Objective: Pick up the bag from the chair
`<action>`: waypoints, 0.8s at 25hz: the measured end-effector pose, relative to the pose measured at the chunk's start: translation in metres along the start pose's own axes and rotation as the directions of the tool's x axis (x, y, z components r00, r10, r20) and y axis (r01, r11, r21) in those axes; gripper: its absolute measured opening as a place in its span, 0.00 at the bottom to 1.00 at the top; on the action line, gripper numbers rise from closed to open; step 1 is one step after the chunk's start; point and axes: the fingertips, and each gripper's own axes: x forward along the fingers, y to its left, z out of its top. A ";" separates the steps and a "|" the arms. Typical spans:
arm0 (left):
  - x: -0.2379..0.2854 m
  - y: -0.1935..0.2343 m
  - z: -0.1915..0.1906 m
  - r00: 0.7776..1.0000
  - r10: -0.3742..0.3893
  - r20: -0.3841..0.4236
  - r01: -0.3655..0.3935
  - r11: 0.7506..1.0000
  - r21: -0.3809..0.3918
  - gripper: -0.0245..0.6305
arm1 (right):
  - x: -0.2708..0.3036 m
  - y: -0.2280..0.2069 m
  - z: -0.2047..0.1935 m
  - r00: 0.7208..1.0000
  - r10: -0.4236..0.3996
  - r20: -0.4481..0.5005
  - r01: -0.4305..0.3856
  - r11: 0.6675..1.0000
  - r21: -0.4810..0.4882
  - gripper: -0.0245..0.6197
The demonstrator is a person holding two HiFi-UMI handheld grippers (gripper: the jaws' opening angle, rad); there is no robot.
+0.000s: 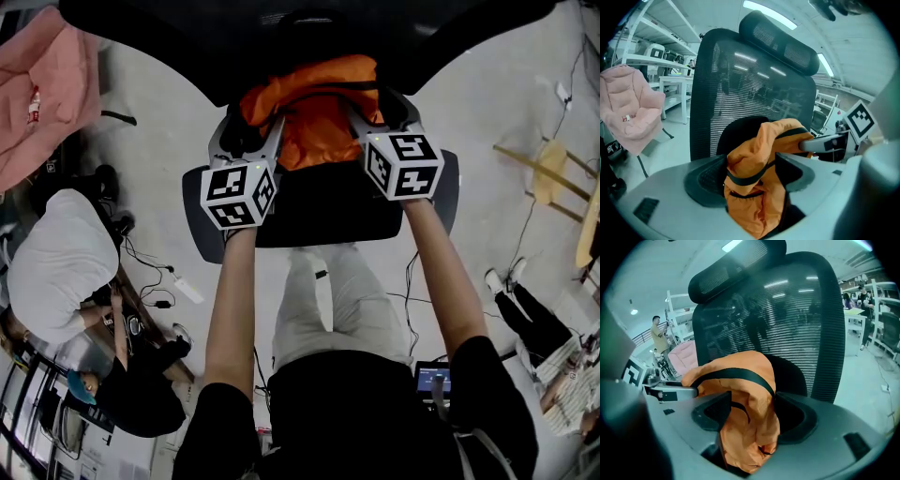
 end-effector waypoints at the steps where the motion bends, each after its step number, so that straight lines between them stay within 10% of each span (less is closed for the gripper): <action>1: 0.001 0.000 0.000 1.000 0.000 -0.001 0.000 1.000 -0.004 0.51 | 0.000 -0.001 0.000 1.000 0.000 0.003 0.000 1.000 0.006 0.47; 20: -0.005 -0.020 0.001 0.999 -0.010 -0.045 0.012 0.999 0.049 0.22 | -0.013 0.001 -0.007 0.999 -0.009 -0.045 0.007 1.000 -0.030 0.12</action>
